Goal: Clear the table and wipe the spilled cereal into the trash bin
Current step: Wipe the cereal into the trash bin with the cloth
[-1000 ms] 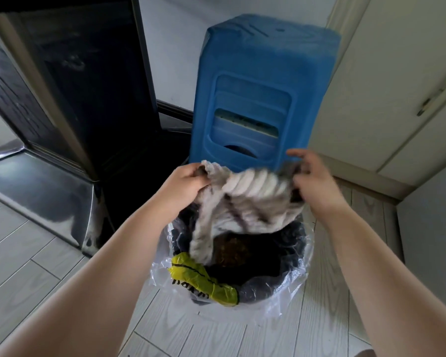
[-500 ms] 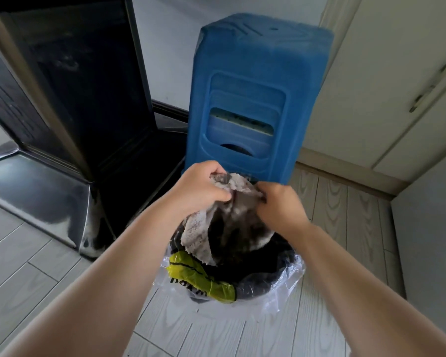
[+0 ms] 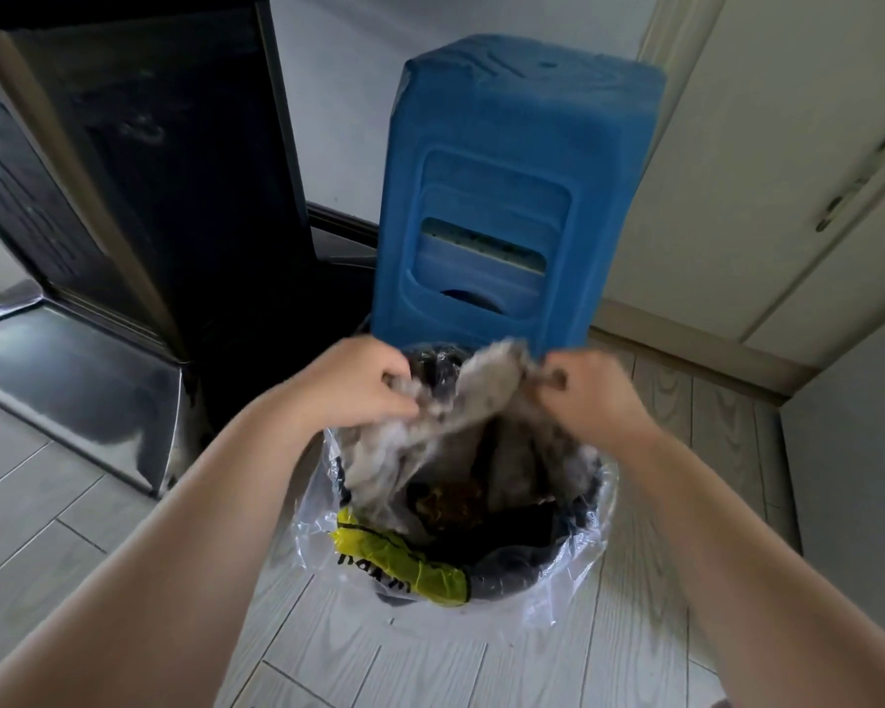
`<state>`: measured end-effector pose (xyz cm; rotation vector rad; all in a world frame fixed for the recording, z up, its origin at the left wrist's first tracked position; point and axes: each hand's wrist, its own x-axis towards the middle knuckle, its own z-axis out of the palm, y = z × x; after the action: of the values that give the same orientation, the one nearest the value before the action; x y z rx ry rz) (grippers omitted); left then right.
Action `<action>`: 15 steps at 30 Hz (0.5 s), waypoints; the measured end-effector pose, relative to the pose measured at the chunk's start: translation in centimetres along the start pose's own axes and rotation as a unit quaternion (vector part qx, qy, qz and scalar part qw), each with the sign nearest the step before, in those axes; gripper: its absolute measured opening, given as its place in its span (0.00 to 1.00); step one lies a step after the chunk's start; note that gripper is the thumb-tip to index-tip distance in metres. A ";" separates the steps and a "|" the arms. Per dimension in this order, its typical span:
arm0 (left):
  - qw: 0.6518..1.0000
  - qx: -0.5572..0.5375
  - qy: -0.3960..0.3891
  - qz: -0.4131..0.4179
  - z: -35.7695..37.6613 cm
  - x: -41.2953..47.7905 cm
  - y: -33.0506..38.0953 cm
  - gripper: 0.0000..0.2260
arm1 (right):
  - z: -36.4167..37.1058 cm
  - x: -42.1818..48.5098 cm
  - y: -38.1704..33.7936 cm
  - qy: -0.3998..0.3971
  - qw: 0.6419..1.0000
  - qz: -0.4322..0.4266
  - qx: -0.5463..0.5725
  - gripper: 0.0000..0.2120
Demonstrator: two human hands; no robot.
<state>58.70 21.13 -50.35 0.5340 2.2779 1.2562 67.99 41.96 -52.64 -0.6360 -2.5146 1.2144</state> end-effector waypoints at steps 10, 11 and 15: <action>0.979 0.117 0.081 0.144 0.1 -0.2 0.7 0.02 | -1.4 0.5 0.4 -0.028 0.987 -0.114 -0.111 0.10; 0.980 0.124 0.073 0.140 0.1 0.0 0.4 0.02 | -1.5 0.8 1.0 -0.021 0.983 -0.126 -0.133 0.10; 0.995 -0.008 0.037 0.089 0.1 0.2 0.7 0.04 | -1.3 0.7 1.0 -0.023 0.987 -0.131 -0.085 0.07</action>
<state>58.67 21.61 -49.82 0.7104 2.3212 1.3990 68.26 43.75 -52.62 -0.3035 -2.6570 0.9388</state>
